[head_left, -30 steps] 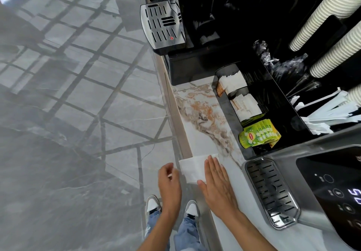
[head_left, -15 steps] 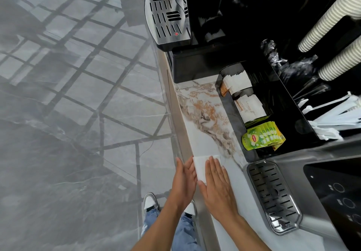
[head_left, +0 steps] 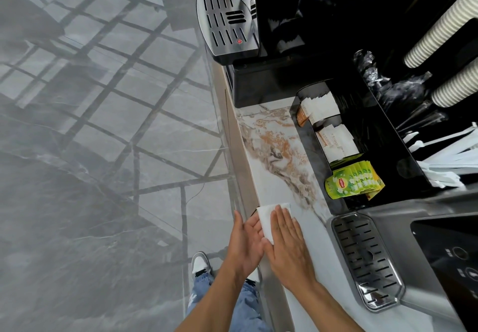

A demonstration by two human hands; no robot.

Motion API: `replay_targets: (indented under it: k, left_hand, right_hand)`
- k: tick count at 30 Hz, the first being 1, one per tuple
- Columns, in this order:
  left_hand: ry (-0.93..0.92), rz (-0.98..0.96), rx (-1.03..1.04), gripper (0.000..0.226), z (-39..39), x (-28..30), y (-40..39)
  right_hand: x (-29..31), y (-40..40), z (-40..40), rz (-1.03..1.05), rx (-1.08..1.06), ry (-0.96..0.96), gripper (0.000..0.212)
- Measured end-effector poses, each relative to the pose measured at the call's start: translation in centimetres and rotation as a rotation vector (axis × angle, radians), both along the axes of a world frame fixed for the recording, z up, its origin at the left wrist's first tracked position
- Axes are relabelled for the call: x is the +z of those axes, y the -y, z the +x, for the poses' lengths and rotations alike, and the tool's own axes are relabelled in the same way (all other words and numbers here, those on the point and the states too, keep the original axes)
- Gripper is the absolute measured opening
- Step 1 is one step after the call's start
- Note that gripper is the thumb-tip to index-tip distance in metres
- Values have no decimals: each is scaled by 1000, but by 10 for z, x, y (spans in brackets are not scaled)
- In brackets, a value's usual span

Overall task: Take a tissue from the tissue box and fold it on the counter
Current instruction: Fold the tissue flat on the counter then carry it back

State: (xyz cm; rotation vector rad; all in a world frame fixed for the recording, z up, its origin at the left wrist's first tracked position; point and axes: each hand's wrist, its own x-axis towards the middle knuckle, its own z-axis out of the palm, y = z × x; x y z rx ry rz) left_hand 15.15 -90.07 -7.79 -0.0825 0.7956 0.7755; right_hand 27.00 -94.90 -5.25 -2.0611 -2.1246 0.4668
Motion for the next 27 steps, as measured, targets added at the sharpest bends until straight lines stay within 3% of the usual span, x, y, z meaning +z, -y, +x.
replay_targets:
  k: [20, 27]
  left_hand:
    - [-11, -52, -8, 74, -6, 1, 0]
    - [15, -83, 39, 81, -10, 5, 2]
  right_hand:
    - [-17, 5, -15, 12, 94, -124, 78]
    - [-20, 6, -15, 47, 133, -86, 65]
